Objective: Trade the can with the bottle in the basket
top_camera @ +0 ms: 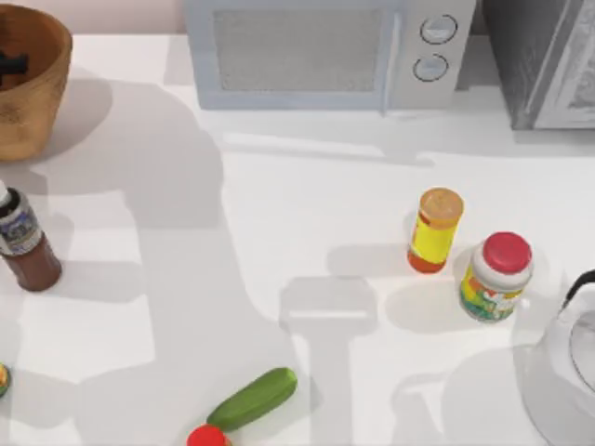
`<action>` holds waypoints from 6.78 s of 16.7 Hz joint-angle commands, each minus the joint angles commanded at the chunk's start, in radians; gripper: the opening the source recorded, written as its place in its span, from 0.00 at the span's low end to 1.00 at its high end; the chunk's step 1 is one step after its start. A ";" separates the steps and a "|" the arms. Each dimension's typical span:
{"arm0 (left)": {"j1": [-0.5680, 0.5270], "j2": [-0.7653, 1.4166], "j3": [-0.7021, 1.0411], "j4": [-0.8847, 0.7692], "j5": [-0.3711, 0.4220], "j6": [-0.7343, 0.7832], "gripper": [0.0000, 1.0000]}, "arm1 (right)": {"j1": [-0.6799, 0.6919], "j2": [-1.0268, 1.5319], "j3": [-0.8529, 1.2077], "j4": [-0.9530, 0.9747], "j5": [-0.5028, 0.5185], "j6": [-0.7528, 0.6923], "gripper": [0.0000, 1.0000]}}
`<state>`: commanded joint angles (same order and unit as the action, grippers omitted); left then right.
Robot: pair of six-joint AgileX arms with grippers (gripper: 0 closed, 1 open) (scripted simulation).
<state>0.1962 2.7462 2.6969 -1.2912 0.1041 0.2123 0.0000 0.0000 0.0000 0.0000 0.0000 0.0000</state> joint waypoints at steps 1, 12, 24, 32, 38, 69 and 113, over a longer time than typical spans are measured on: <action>0.002 -0.020 -0.019 0.012 0.006 -0.001 0.00 | 0.000 0.000 0.000 0.000 0.000 0.000 1.00; -0.015 -0.899 -0.874 0.417 0.105 -0.048 0.00 | 0.000 0.000 0.000 0.000 0.000 0.000 1.00; -0.149 -2.355 -2.307 0.998 0.022 -0.115 0.00 | 0.000 0.000 0.000 0.000 0.000 0.000 1.00; -0.196 -2.744 -2.695 1.289 -0.103 -0.211 0.00 | 0.000 0.000 0.000 0.000 0.000 0.000 1.00; -0.194 -2.742 -2.696 1.289 -0.103 -0.210 0.00 | 0.000 0.000 0.000 0.000 0.000 0.000 1.00; -0.578 -0.310 -1.537 2.546 1.057 -0.189 0.00 | 0.000 0.000 0.000 0.000 0.000 0.000 1.00; -0.406 -0.978 -1.870 2.144 0.697 -0.188 1.00 | 0.000 0.000 0.000 0.000 0.000 0.000 1.00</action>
<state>-0.2094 1.7685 0.8266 0.8523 0.8009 0.0246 0.0000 0.0000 0.0000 0.0000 0.0000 0.0000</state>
